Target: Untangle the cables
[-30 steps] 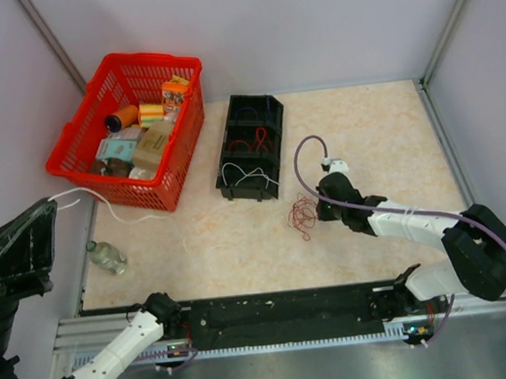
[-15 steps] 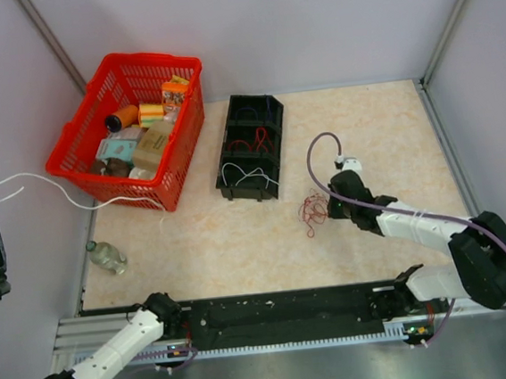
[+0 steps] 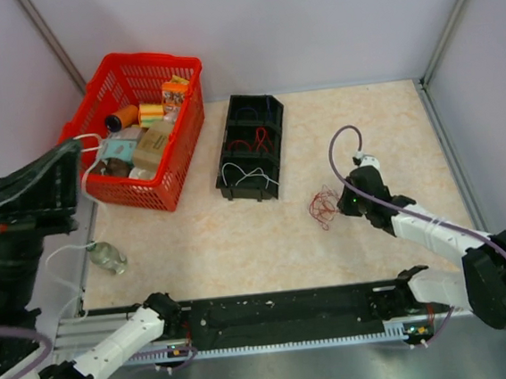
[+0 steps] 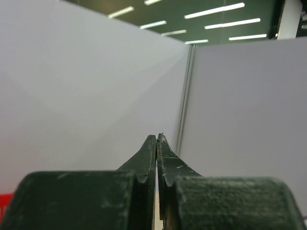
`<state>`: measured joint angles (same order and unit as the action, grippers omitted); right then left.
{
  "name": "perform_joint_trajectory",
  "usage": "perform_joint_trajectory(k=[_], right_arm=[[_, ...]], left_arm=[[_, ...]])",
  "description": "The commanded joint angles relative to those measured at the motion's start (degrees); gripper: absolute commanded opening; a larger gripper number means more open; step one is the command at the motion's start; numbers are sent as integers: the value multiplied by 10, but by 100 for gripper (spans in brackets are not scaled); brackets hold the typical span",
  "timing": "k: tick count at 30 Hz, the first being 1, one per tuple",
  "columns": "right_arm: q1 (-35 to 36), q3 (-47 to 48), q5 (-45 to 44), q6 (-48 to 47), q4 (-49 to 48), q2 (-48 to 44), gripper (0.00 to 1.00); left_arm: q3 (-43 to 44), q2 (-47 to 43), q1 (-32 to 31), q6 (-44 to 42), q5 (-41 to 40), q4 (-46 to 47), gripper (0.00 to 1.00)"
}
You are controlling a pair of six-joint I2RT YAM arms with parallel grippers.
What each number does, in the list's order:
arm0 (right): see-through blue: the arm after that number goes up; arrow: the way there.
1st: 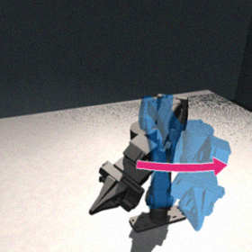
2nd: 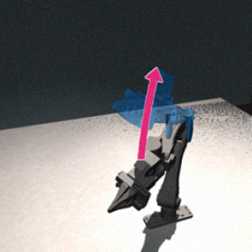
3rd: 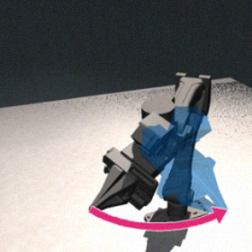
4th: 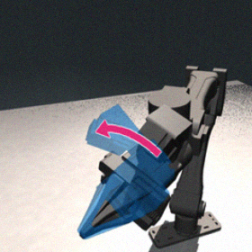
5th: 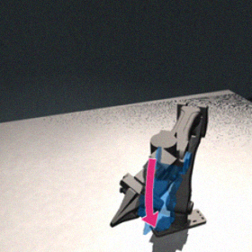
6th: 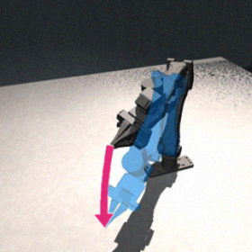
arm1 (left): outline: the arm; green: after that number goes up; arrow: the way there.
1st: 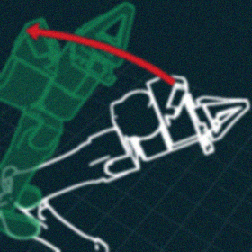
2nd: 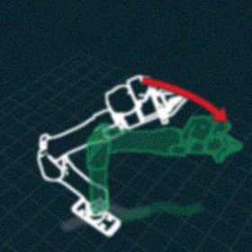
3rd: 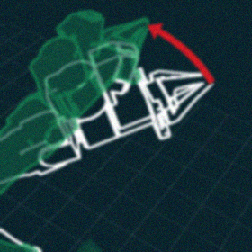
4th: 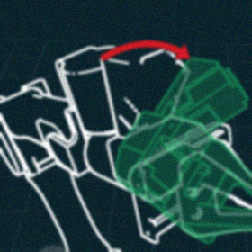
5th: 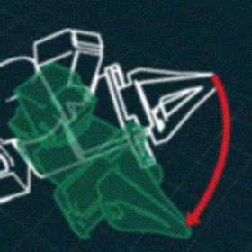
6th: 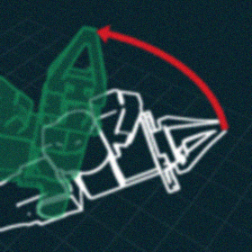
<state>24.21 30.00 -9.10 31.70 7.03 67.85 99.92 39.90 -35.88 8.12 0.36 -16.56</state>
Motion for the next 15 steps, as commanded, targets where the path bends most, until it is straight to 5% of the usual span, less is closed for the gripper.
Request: perform_joint_trajectory(k=[1,3,7,15], right_arm=[[1,30,70,-10,18,-33,14],[1,44,118,-32,31,-31,37],[11,59,135,-55,62,-58,63],[11,79,110,-62,106,-135,74]], left_arm=[[-70,31,3,69,9,4,0],[-89,40,3,87,3,2,0],[-128,52,3,110,3,-19,0],[-234,41,3,162,-18,-27,0]])
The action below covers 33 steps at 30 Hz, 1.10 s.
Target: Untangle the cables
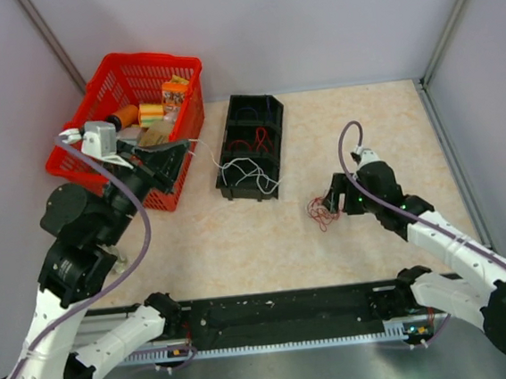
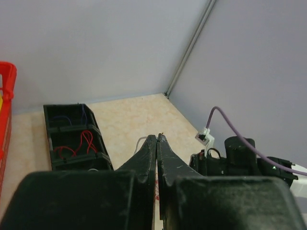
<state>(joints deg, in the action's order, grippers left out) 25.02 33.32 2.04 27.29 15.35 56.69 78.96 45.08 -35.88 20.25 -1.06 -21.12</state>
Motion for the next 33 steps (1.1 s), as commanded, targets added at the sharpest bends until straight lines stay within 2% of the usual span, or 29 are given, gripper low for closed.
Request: perform_joint_trajectory(k=[1,4,7,10,15,19,24,28,33], right_arm=[[4,55,-1,-22,31,-25,74],[5,69,21,-43,36,-32,75],[13,75,105,-96,11,-34,75],[63,85,112,-115,-2,-25,78],[127,77,141,-76,-66,8,78],[138,68,133,-52,-94,33,77],[137,73,129,-52,-96,45,77],[141,77,161,-45,-117,74,77],[205,107,177,-43,-170,166,77]], left_arm=[[-35,-8,3,50,5,27,0],[-53,11,3,73,42,46,0],[-56,28,3,90,62,48,0],[-74,39,3,113,64,43,0],[-187,41,3,167,91,55,0],[-281,31,3,214,101,81,0],[-357,-27,2,217,30,48,0],[-419,-62,2,244,-5,2,0],[-486,-113,3,279,-48,-57,0]])
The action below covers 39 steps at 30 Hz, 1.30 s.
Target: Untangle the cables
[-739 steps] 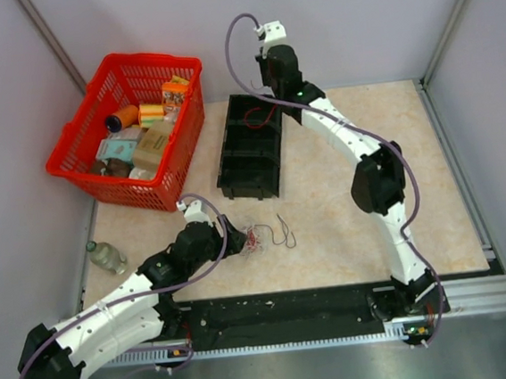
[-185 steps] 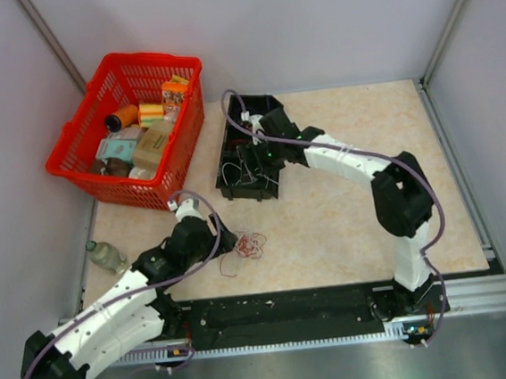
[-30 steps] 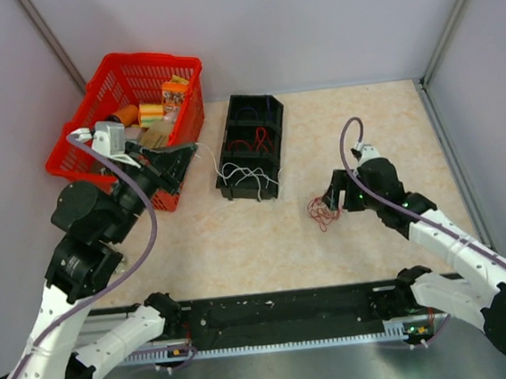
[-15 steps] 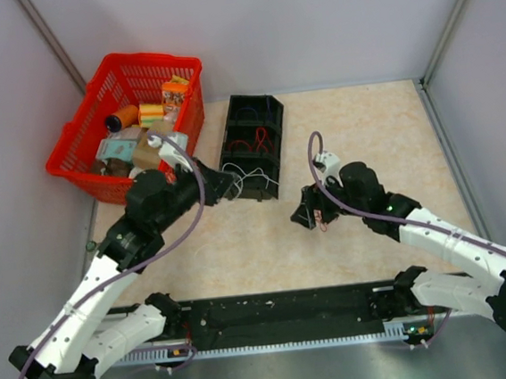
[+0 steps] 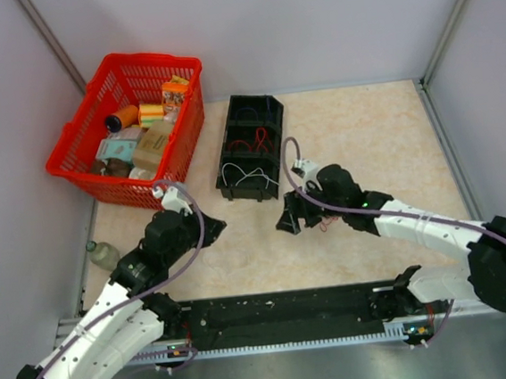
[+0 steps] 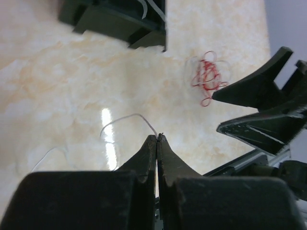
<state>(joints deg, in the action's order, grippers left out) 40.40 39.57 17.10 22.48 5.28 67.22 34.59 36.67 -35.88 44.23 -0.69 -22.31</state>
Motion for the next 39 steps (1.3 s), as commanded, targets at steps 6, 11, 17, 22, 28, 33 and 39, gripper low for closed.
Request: perform_joint_trajectory(k=[6,11,17,22,28,33,39], right_arm=[[149,104,21,-33,-137,192,78],[184,178,-8,-70,-133,305,80],[205,246,-87,-82,-77,378,80],[218,287,-102,-37,-37,418,80],[238,317,-104,23,12,440,80],[270,314,-157,-2,25,435,80],[278,325,-107,-79,12,440,79]], left_arm=[[-67,-98,3,72,-128,-129,28],[-71,-131,3,75,-144,-162,66],[-51,-161,3,66,-151,-206,69],[-29,-232,3,68,-169,-210,67],[4,-328,3,51,-231,-215,67],[23,-379,3,35,-265,-223,68],[25,-389,3,38,-274,-228,68]])
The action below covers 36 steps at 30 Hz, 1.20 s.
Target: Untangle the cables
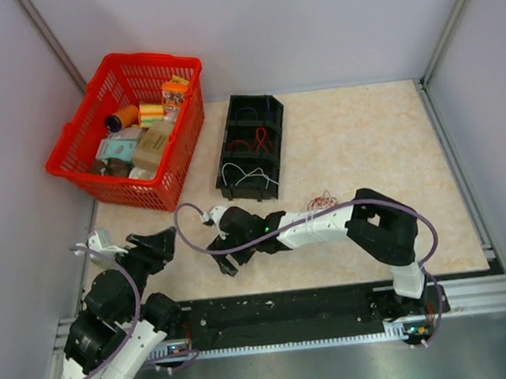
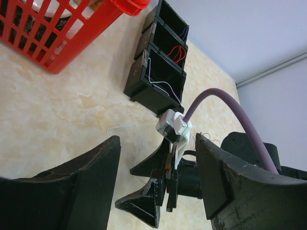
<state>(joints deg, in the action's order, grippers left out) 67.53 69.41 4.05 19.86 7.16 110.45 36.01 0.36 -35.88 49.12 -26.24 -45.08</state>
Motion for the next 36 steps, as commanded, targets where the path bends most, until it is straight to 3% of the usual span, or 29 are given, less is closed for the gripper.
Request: perform_joint_trajectory(k=[1,5,10,17,23,27,31,36], right_arm=[[15,28,14,-58,-7,12,79],[30,28,-29,-77,-21,26,76],[49,21,-76,-108,-32,30,61],[78,60,-126,-131,39,58,56],[90,54,-168,-126,74,73,24],[92,25,-256,-104,67,43,0],[77,-33,-275,-83,12,-48,0],[0,-81,-166,-27,-42,-176,0]], left_arm=[[12,-26,3,-12,-20,-2,68],[15,-29,2,-3,-28,-18,68],[13,-42,2,13,-42,-29,67],[13,-41,2,26,-55,-38,68],[15,-39,3,27,-58,-43,69],[11,-33,2,33,-55,-46,71],[0,-19,3,37,-46,-39,73],[-20,20,2,43,-26,-21,77]])
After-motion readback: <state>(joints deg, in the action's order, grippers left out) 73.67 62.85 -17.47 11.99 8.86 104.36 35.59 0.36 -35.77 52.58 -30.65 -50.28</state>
